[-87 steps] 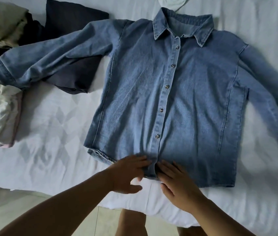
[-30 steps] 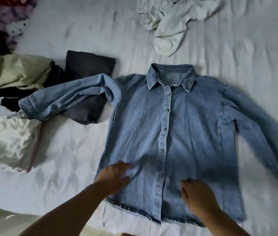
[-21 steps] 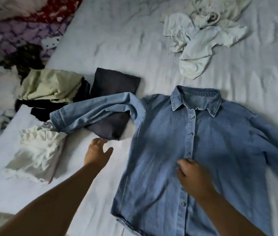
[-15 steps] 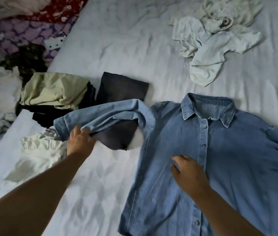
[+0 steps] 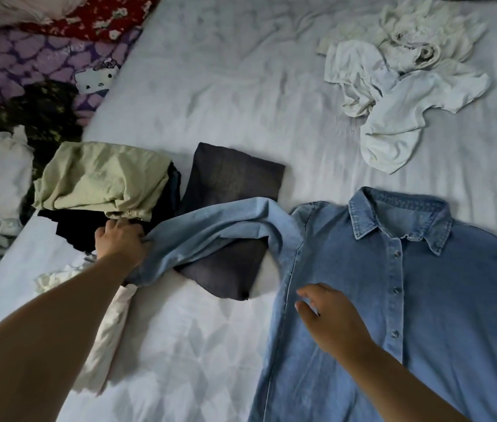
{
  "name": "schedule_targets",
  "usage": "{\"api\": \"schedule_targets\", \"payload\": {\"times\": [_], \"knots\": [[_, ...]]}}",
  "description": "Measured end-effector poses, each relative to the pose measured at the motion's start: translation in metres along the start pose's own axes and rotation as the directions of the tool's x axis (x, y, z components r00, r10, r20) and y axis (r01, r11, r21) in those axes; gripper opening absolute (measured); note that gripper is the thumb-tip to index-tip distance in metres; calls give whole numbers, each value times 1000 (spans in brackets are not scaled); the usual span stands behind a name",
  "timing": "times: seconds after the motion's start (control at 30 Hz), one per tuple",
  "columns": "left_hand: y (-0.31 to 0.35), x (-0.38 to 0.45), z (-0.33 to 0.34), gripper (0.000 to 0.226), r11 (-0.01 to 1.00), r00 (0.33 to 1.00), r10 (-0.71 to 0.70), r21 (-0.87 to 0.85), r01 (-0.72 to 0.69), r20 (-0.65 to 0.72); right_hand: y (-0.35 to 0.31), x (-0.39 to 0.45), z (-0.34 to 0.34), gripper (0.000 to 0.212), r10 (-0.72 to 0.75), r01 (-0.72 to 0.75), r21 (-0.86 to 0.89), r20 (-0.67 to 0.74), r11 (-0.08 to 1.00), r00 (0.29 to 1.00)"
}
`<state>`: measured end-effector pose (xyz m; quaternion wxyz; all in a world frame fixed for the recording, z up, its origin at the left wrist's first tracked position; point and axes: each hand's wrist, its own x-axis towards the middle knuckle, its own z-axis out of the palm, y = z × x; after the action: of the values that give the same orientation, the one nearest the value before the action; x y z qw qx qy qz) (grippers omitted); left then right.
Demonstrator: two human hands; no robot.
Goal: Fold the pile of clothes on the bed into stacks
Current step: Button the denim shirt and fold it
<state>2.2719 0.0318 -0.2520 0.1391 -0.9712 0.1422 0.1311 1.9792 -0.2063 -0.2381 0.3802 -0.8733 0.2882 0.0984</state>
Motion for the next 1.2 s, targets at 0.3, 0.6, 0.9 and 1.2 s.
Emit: {"api": "schedule_targets", "payload": {"times": [0.3,0.6,0.9,1.2], "knots": [[40,-59,-69,14,787,973,209,-608,-106,101,-65,-1,-9,19,-113,135,360,-82,923,990],[173,-162,-125,11,173,912,365,-976,130,186,-76,-52,-56,54,16,13,571,-45,821,999],[257,-217,-80,17,268,797,604,-946,-182,18,78,-91,-108,12,517,-191,610,-417,769,748],[290,-224,-44,23,636,803,585,-678,-368,113,230,-140,-124,17,798,-539,591,-408,601,443]]}}
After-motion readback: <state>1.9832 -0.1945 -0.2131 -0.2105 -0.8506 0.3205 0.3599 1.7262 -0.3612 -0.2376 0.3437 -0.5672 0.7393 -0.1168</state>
